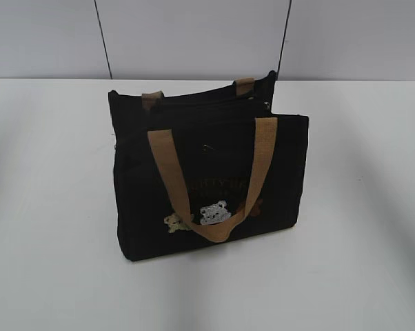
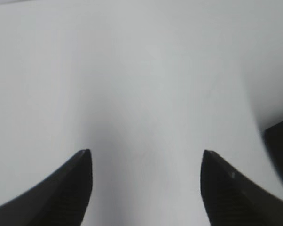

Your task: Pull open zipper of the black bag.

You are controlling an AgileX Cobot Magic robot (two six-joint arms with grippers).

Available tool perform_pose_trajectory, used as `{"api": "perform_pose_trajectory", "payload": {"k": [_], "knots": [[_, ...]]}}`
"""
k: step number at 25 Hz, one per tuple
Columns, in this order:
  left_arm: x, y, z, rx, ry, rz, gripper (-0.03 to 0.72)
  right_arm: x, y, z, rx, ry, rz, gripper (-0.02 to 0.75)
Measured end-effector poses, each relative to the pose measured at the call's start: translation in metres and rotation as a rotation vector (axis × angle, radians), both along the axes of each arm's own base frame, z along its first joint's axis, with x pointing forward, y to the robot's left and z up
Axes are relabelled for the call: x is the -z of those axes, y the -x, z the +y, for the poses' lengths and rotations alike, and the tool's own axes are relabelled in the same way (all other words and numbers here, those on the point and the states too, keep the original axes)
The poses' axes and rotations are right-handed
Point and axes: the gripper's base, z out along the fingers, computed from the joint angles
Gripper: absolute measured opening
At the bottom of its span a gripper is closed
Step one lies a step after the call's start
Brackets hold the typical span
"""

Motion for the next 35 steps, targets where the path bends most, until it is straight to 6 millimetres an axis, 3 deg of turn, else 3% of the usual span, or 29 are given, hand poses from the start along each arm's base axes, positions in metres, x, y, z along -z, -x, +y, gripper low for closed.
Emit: {"api": "perform_pose_trajectory", "payload": {"k": [3, 7, 10, 13, 17, 20, 24, 30, 35], "knots": [[-0.012, 0.018, 0.013, -0.098, -0.099, 0.031, 0.534, -0.02, 0.009, -0.037, 0.059, -0.021, -0.048, 0.585], [-0.035, 0.044, 0.016, -0.139, -0.118, -0.018, 0.533, -0.029, 0.032, -0.072, 0.102, -0.091, -0.053, 0.585], [-0.049, 0.065, 0.014, -0.146, -0.099, -0.063, 0.533, -0.02, 0.06, -0.09, 0.132, -0.116, -0.031, 0.585], [-0.048, 0.091, 0.01, -0.14, -0.054, -0.08, 0.532, -0.002, 0.091, -0.095, 0.134, -0.115, -0.038, 0.585], [-0.026, 0.127, 0.005, -0.13, -0.004, -0.06, 0.53, 0.026, 0.139, -0.098, 0.132, -0.122, -0.048, 0.585], [-0.01, 0.167, 0.002, -0.125, 0.019, -0.095, 0.529, 0.06, 0.175, -0.1, 0.134, -0.118, 0.003, 0.585], [0.019, 0.204, 0.002, -0.126, 0.016, -0.12, 0.528, 0.092, 0.222, -0.104, 0.133, -0.121, -0.002, 0.585], [0.046, 0.253, 0.001, -0.124, 0.021, -0.218, 0.528, 0.131, 0.265, -0.107, 0.131, -0.127, -0.031, 0.585], [0.053, 0.276, 0.0, -0.123, 0.022, -0.279, 0.522, 0.151, 0.288, -0.107, 0.124, -0.148, -0.076, 0.585]]}}
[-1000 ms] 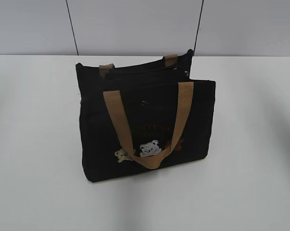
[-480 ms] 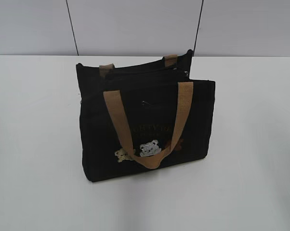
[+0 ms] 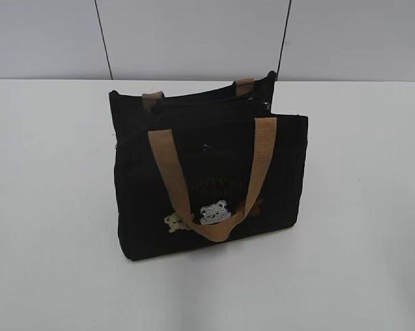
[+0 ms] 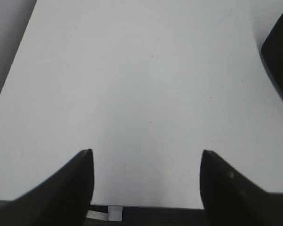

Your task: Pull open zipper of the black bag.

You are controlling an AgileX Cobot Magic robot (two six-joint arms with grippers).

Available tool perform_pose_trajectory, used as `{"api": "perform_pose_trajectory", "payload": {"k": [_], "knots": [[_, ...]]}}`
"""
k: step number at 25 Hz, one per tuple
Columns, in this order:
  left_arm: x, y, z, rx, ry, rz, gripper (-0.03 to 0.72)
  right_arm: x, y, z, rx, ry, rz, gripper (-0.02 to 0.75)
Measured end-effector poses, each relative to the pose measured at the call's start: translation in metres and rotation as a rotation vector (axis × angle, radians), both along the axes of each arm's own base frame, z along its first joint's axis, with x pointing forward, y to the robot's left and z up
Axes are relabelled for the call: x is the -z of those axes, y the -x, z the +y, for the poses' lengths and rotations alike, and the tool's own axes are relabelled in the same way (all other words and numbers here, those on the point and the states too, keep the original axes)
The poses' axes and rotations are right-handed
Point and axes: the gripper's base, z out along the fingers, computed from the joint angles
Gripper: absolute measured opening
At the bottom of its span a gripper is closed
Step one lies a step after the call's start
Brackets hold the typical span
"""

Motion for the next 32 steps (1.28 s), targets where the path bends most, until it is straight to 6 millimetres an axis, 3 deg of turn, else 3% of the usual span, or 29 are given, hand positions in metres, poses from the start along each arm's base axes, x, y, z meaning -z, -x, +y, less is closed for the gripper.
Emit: {"api": "perform_pose_trajectory", "payload": {"k": [4, 14, 32], "knots": [[0.0, 0.011, -0.001, 0.014, -0.006, -0.066, 0.515, 0.013, 0.014, 0.0, -0.004, -0.012, -0.032, 0.586], [0.005, 0.022, -0.007, 0.076, 0.001, -0.187, 0.459, 0.011, 0.048, -0.002, -0.005, -0.03, -0.263, 0.586], [0.005, 0.022, -0.007, 0.075, 0.006, -0.186, 0.444, 0.011, 0.05, -0.002, -0.009, -0.029, -0.269, 0.586]]}}
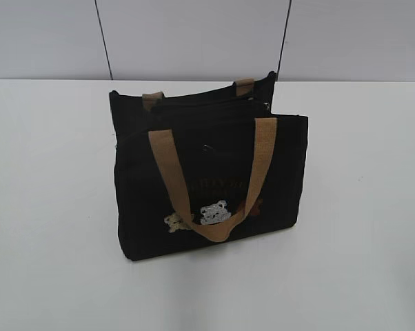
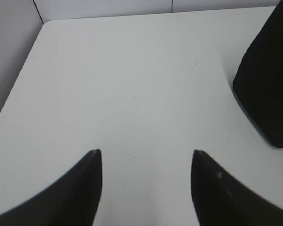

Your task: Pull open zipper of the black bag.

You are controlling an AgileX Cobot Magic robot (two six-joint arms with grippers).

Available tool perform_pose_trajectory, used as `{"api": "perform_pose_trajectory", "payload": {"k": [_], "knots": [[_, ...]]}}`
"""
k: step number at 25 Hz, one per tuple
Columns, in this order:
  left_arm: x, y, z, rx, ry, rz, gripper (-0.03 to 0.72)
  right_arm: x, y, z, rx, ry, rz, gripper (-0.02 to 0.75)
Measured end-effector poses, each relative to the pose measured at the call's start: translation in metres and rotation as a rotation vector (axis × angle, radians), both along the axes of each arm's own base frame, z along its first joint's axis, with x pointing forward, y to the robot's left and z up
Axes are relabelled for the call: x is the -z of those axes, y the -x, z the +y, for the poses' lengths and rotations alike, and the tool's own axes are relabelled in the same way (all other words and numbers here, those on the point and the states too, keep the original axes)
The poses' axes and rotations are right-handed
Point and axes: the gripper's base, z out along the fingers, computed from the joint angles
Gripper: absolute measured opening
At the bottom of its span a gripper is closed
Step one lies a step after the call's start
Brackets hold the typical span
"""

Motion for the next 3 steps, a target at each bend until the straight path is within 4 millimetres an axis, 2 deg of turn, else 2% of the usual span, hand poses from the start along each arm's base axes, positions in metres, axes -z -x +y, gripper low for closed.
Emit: {"api": "perform_pose_trajectory", "payload": {"k": [3], "knots": [[0.0, 0.0, 0.0, 0.0, 0.0, -0.001, 0.44, 0.0, 0.0, 0.0, 0.0, 0.0, 0.0, 0.586]]}}
